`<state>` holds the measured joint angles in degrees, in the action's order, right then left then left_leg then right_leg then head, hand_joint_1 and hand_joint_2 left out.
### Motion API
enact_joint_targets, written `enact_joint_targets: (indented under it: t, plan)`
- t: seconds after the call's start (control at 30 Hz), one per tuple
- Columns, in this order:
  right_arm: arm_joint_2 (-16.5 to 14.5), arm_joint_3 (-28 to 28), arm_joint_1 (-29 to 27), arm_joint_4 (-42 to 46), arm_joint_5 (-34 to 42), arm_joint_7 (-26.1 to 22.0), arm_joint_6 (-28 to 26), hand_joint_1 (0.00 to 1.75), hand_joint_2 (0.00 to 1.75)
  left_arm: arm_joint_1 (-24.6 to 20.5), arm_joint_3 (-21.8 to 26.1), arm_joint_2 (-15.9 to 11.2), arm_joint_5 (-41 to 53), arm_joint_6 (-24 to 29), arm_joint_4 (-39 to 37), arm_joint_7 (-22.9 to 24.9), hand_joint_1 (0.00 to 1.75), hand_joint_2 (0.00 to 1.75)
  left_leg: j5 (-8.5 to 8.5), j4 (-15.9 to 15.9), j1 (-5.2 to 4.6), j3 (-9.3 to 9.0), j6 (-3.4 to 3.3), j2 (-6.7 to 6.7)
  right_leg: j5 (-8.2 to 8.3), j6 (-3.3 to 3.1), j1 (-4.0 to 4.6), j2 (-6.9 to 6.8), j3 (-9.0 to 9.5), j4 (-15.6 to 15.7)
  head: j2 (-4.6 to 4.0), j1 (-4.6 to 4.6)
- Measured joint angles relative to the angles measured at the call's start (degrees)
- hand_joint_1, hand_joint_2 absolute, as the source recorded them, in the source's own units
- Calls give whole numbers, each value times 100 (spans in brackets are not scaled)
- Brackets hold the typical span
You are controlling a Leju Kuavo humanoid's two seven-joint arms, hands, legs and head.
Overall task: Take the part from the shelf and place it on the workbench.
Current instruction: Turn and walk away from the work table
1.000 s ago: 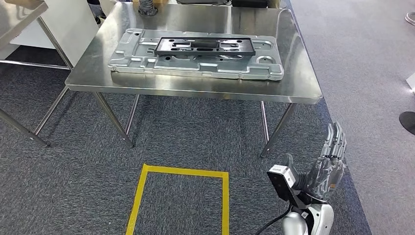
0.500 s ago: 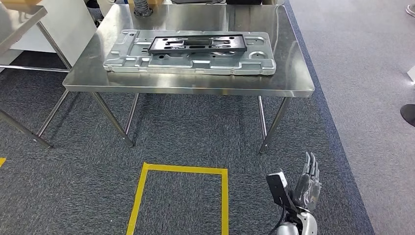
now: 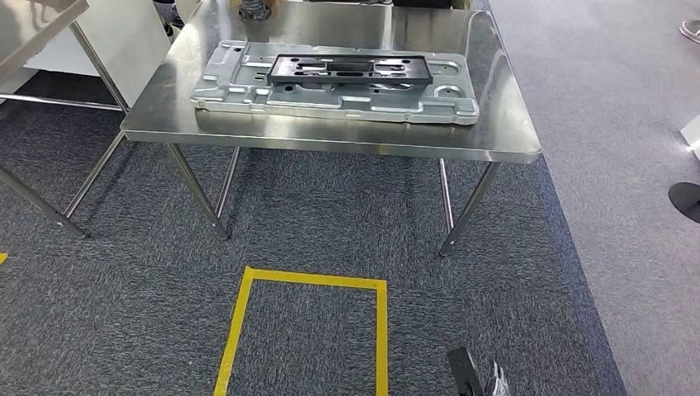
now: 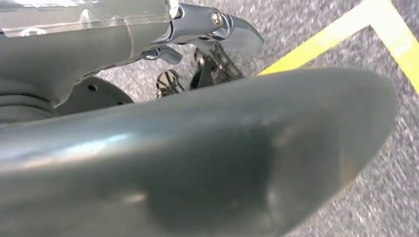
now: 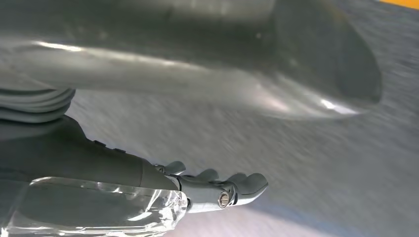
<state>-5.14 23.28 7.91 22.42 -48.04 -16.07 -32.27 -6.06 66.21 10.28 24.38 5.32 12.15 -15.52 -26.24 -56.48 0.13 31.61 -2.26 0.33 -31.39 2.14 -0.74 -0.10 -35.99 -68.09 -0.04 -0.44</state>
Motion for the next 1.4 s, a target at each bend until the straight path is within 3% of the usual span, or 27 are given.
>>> enact_joint_targets:
  t: [0.07, 0.13, 0.2, 0.27, 0.4, 0.43, 0.5, 0.6, 0.63, 0.67, 0.7, 0.73, 0.8, 0.87, 0.93, 0.97, 1.0, 1.03, 1.07, 1.1, 1.17, 1.2, 1.3, 1.33, 1.4]
  plan:
    - [20, 124, -11, -191, 147, 89, 214, 0, 0, -4, -10, 0, 27, -7, 0, 1, 0, 0, -1, -29, -24, 15, 27, 1, 271, -73, 19, -4, 443, 807, 0, -2]
    - [28, 273, -29, -350, 360, 165, 554, 0, 0, -10, -31, -1, 59, -22, 0, 7, 0, 0, 7, -48, -45, 33, 81, 6, 335, -130, 46, -6, 605, 1155, 0, -7]
    - [29, 468, -87, -495, 573, 261, 981, 0, 0, -12, -49, -6, 100, -33, 0, 26, 0, 0, 15, -53, -46, 44, 141, 8, 366, -175, 44, -10, 599, 1187, 0, -7]
    - [32, 630, -154, -604, 652, 393, 1292, 0, 0, -9, -69, -14, 132, -34, 0, 48, 0, 0, -141, -228, -37, 114, 204, 1, 415, -238, 13, -22, 589, 1223, 0, -18]
    - [35, 782, -241, -770, 655, 757, 1635, 0, 0, -5, -122, -20, 189, -21, 0, 87, 0, 0, -891, -1567, 8, 628, 300, -5, 466, -290, 9, -28, 526, 1229, 0, -42]
    - [35, 811, -260, -799, 671, 834, 1701, 0, 0, -4, -131, -20, 202, -18, 0, 96, 0, 0, -964, -1777, 14, 702, 312, -5, 470, -288, 9, -28, 516, 1224, 0, -42]
    - [35, 841, -280, -822, 695, 901, 1765, 0, 0, -3, -140, -19, 213, -18, 0, 105, 0, 0, -981, -1884, 19, 732, 320, -5, 473, -283, 10, -28, 508, 1219, 0, -42]
    - [35, 855, -286, -831, 710, 931, 1796, 0, 0, -3, -144, -19, 218, -17, 0, 107, 0, 0, -965, -1869, 21, 718, 321, -5, 474, -283, 9, -29, 507, 1217, 1, -42]
    - [34, 881, -299, -847, 739, 994, 1863, 0, 0, -3, -149, -19, 228, -16, 0, 110, 0, 0, -889, -1748, 27, 641, 320, -5, 475, -281, 9, -29, 504, 1211, 1, -42]
    - [32, 917, -315, -868, 777, 1079, 1950, 0, 0, -4, -158, -20, 241, -16, 0, 115, 0, 0, -762, -1515, 35, 503, 318, -4, 476, -278, 9, -28, 501, 1201, 1, -42]
    - [16, 1013, -333, -904, 875, 1290, 2125, 0, 0, -12, -186, -20, 281, -10, 0, 133, 0, 0, -588, -1066, 35, 269, 287, -9, 484, -238, 16, -21, 479, 1176, 1, -41]
    - [-5, 1123, -349, -941, 987, 1515, 2308, 0, 0, -20, -220, -20, 324, -2, 0, 156, 0, 0, -416, -622, 32, 44, 247, -13, 498, -190, 22, -14, 458, 1156, 1, -37]
    - [-48, 1346, -358, -990, 1211, 1885, 2588, 0, 0, -40, -288, -15, 403, 20, 0, 200, 0, 0, -218, -37, 30, -203, 131, -14, 495, -74, 29, 2, 402, 1099, 1, -32]
    - [-67, 1474, -360, -1003, 1325, 1986, 2667, 0, 0, -54, -320, -8, 428, 40, 0, 221, 0, 0, -154, 1, 46, -172, 52, 1, 251, -18, 13, 6, 257, 782, 0, -11]
    - [-95, 1584, -361, -1015, 1395, 2047, 2694, 0, 0, -62, -340, -3, 444, 64, 0, 238, 0, 0, -118, -3, 38, -119, 13, 13, -185, 21, 0, 6, -62, 30, 0, 8]
    - [-109, 1633, -363, -1021, 1415, 2067, 2696, 0, 0, -63, -348, -1, 446, 75, 0, 245, 0, 0, -107, -11, 30, -94, 7, 15, -337, 33, -3, 5, -206, -329, 0, 7]
    - [-122, 1678, -367, -1027, 1432, 2080, 2695, 0, 0, -61, -358, 1, 449, 80, 0, 251, 0, 0, -98, -19, 24, -74, 5, 17, -383, 36, -3, 5, -266, -525, 0, 7]
    - [-131, 1717, -370, -1030, 1443, 2091, 2695, 0, 0, -60, -367, 1, 450, 84, 0, 255, 0, 0, -91, -28, 18, -61, 8, 17, -312, 29, -2, 5, -210, -482, 0, 8]
    - [-137, 1753, -371, -1031, 1449, 2098, 2695, 0, 0, -60, -376, 2, 450, 85, 0, 261, 0, 0, -87, -37, 12, -55, 12, 15, -152, 10, 0, 5, -43, -213, 1, 8]
    - [-140, 1785, -368, -1031, 1453, 2102, 2695, 0, 0, -62, -384, 4, 451, 86, 0, 266, 0, 0, -82, -45, 7, -53, 18, 14, 42, -23, 4, 5, 199, 211, 1, 8]
    - [-143, 1835, -351, -1031, 1453, 2105, 2694, 0, 0, -73, -397, 9, 452, 89, 0, 274, 0, 0, -71, -63, -20, -40, 55, 13, 270, -96, 32, 1, 581, 942, 1, 5]
    - [-147, 1854, -343, -1031, 1453, 2105, 2693, 0, 0, -79, -404, 11, 452, 92, 0, 279, 0, 0, -61, -68, -26, -29, 82, 14, 302, -125, 48, 1, 658, 1113, 0, 4]
    - [-163, 1898, -343, -1031, 1463, 2106, 2701, 0, 0, -89, -419, 13, 454, 98, 0, 291, 0, 0, -46, -74, -17, -11, 179, 13, 348, -198, 49, -3, 646, 1196, 0, 4]
    - [-169, 1913, -344, -1031, 1469, 2106, 2706, 0, 44, -90, -422, 13, 454, 98, 0, 292, 0, 0, -112, -143, -14, 17, 210, 9, 380, -230, 36, -10, 641, 1226, 0, -2]
    - [-180, 1939, -339, -1031, 1481, 2109, 2712, 0, 131, -89, -424, 12, 455, 98, 0, 293, 0, 0, -452, -613, 3, 208, 261, -1, 435, -281, 16, -25, 618, 1267, 0, -17]
